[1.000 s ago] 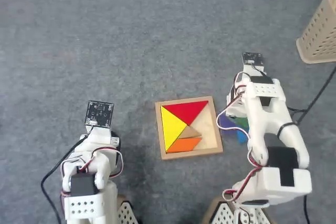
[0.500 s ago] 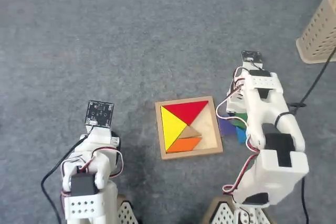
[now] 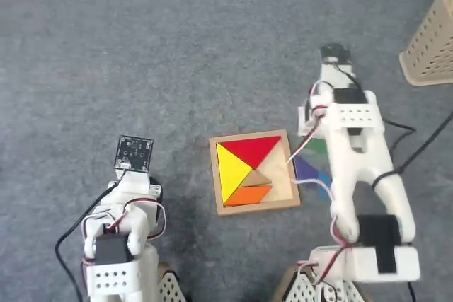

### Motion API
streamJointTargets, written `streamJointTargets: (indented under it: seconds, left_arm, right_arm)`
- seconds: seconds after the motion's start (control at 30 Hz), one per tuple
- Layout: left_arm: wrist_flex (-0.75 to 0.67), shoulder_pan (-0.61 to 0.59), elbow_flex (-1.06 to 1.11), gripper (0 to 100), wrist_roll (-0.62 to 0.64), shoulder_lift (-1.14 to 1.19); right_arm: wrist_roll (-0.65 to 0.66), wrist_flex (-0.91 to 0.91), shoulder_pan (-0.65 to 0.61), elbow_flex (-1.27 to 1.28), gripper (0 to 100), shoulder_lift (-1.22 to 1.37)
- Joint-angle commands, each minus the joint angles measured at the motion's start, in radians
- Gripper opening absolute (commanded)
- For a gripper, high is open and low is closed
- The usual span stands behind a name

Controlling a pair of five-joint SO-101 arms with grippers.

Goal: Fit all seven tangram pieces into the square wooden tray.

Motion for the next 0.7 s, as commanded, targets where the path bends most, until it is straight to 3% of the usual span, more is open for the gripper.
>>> streamJointTargets:
  seconds: [0.0,0.13,0.27,0.67]
  left_arm:
    - [0.000,0.003,-0.010,7,0.008,-0.021]
    - [0.000,0.003,-0.010,7,0.008,-0.021]
    - [0.000,0.003,-0.010,7,0.008,-0.021]
    - [0.000,0.003,-0.010,7,0.008,-0.021]
  right_arm:
    - [0.052,0.015,-0.101,-0.083,3.1,-0.082]
    - [0.146,0.013,-0.234,-0.094,3.1,-0.039]
    - [0.404,0.015,-0.344,-0.087,3.1,0.042]
    - [0.836,0.162,-0.360,-0.137,3.1,0.139]
